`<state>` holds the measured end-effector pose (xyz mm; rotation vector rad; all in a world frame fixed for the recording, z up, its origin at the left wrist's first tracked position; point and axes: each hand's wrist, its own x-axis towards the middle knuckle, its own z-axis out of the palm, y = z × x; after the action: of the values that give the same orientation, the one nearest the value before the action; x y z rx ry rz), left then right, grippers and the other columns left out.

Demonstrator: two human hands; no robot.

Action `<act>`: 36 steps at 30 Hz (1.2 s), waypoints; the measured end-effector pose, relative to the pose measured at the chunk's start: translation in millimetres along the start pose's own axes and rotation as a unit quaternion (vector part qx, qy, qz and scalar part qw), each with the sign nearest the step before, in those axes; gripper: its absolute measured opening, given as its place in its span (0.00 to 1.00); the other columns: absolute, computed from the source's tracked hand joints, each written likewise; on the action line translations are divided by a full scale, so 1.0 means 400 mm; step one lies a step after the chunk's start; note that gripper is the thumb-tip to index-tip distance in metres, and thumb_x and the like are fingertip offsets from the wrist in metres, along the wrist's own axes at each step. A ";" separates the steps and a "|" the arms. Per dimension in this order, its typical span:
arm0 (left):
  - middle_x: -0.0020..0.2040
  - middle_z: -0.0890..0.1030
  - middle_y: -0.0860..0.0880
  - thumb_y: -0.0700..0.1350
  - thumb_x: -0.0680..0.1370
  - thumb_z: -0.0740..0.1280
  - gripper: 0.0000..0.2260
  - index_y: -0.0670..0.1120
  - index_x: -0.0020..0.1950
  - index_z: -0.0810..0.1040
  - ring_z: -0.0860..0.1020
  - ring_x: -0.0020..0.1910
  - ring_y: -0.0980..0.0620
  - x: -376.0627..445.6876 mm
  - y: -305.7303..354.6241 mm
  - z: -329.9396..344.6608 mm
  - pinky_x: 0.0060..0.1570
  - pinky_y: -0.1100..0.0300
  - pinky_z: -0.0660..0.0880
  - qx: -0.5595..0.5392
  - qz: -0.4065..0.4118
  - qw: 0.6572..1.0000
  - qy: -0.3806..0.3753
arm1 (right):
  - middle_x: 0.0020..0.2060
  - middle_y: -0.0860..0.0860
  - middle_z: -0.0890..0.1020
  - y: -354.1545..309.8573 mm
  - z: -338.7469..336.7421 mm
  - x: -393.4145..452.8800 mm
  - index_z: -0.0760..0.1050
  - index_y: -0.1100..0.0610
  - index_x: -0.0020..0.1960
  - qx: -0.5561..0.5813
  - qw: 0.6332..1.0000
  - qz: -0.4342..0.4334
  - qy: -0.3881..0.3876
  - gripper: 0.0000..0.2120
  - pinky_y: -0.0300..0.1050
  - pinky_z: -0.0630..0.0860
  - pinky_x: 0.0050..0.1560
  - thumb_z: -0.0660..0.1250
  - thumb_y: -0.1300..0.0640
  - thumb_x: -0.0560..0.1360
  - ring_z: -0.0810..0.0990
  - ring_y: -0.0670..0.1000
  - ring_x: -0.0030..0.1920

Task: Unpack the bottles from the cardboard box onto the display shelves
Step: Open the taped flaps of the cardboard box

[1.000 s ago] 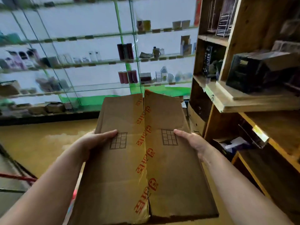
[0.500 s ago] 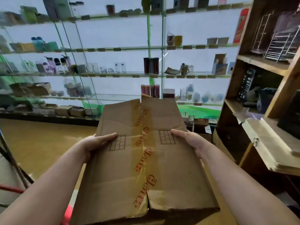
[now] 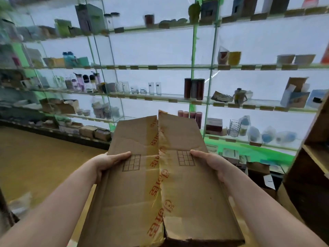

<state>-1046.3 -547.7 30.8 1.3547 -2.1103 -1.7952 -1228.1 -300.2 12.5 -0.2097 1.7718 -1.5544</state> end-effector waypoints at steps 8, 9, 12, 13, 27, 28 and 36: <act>0.52 0.81 0.36 0.55 0.53 0.80 0.48 0.43 0.69 0.68 0.81 0.48 0.36 0.253 0.120 -0.023 0.44 0.41 0.80 -0.103 -0.027 0.992 0.069 | 0.45 0.57 0.84 -0.202 0.004 0.381 0.75 0.57 0.58 -0.070 0.994 -0.011 -0.085 0.21 0.45 0.80 0.39 0.72 0.48 0.70 0.83 0.55 0.40; 0.52 0.81 0.36 0.55 0.52 0.80 0.48 0.43 0.68 0.68 0.81 0.48 0.36 0.278 0.134 -0.027 0.46 0.40 0.79 -0.116 -0.030 0.990 0.078 | 0.43 0.56 0.85 -0.228 0.010 0.425 0.76 0.57 0.58 -0.076 0.992 -0.014 -0.097 0.21 0.44 0.80 0.37 0.72 0.48 0.70 0.83 0.54 0.38; 0.53 0.80 0.36 0.54 0.52 0.80 0.49 0.44 0.70 0.65 0.81 0.49 0.36 0.360 0.172 -0.042 0.49 0.38 0.78 -0.131 -0.039 0.984 0.116 | 0.35 0.54 0.85 -0.292 0.035 0.546 0.77 0.56 0.53 -0.090 0.988 -0.016 -0.123 0.15 0.41 0.80 0.32 0.72 0.49 0.71 0.83 0.51 0.31; 0.54 0.80 0.36 0.54 0.52 0.80 0.50 0.44 0.70 0.65 0.81 0.50 0.36 0.390 0.184 -0.050 0.50 0.37 0.77 -0.137 -0.040 0.982 0.126 | 0.34 0.54 0.85 -0.309 0.046 0.587 0.77 0.56 0.52 -0.092 0.987 -0.015 -0.132 0.15 0.41 0.79 0.32 0.72 0.49 0.71 0.83 0.52 0.31; 0.51 0.82 0.36 0.56 0.44 0.81 0.56 0.40 0.69 0.69 0.82 0.43 0.39 0.858 0.350 -0.219 0.45 0.40 0.79 -0.163 -0.103 0.962 0.193 | 0.38 0.55 0.83 -0.510 0.254 1.180 0.76 0.55 0.50 -0.117 0.967 0.024 -0.223 0.11 0.41 0.78 0.33 0.71 0.50 0.72 0.81 0.53 0.35; 0.51 0.82 0.36 0.56 0.45 0.80 0.55 0.40 0.69 0.69 0.83 0.43 0.40 0.892 0.364 -0.227 0.43 0.42 0.80 -0.164 -0.109 0.960 0.197 | 0.38 0.54 0.83 -0.526 0.268 1.226 0.76 0.55 0.50 -0.120 0.966 0.024 -0.228 0.11 0.40 0.78 0.31 0.71 0.50 0.72 0.81 0.53 0.35; 0.46 0.83 0.37 0.56 0.54 0.77 0.41 0.38 0.62 0.76 0.82 0.37 0.44 1.157 0.422 -0.269 0.44 0.47 0.80 -0.225 -0.141 0.934 0.238 | 0.42 0.55 0.83 -0.648 0.411 1.604 0.74 0.55 0.56 -0.175 0.940 0.025 -0.292 0.17 0.42 0.77 0.35 0.71 0.48 0.71 0.81 0.53 0.38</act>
<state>-1366.4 -934.7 -14.3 1.7795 -1.2234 -1.6627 -1664.9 -860.6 -21.2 -0.7149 1.5328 -0.9825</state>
